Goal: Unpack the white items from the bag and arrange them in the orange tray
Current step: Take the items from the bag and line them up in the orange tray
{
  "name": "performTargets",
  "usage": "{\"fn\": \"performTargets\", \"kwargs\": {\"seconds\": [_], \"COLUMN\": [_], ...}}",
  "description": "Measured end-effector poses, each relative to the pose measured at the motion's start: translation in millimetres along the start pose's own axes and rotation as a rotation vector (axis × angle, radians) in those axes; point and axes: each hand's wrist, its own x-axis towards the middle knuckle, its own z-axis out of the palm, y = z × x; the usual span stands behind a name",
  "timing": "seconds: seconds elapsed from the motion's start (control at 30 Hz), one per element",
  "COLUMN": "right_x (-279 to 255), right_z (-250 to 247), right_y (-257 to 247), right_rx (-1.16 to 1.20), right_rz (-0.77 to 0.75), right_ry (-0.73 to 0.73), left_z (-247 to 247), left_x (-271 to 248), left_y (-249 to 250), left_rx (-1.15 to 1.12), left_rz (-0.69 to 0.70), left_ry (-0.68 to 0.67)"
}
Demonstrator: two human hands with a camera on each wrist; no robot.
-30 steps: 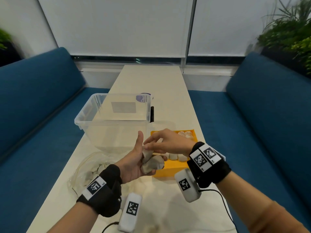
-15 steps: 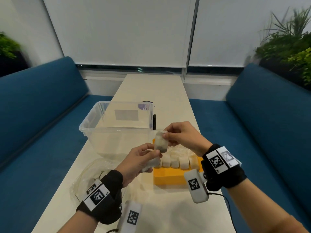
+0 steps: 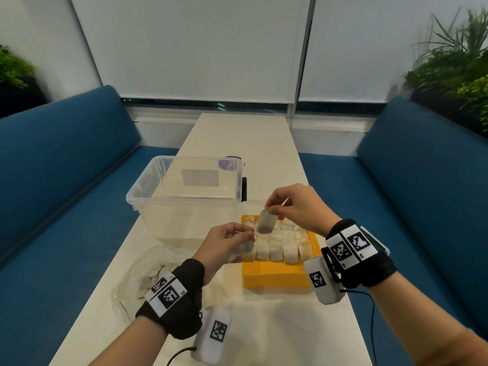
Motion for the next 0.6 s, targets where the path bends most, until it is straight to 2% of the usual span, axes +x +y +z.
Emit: {"fn": "performTargets", "kwargs": {"seconds": [0.13,0.27,0.43,0.5,0.6], "right_x": [5.4,2.1,-2.2,4.2,22.1], "right_z": [10.5,27.0,52.2,62.5,72.6], "right_y": [24.8,48.1,72.2,76.7,81.2], "right_rx": [-0.169,-0.244,-0.261,-0.307,-0.392], "right_rz": [0.042,0.124,0.27,0.295,0.284], "right_ry": [-0.052,-0.163,-0.573,-0.601,-0.511], "left_z": [-1.1,-4.9,-9.2,-9.1,-8.8], "left_x": [3.3,4.4,2.9,2.0,1.3], "left_y": [-3.1,-5.2,-9.9,-11.4,-13.1], "left_rx": [-0.153,-0.249,-0.286,-0.278,-0.271], "left_rz": [-0.111,-0.145,-0.157,-0.16,-0.161], "left_ry": [0.014,0.034,0.019,0.019,0.025]}}
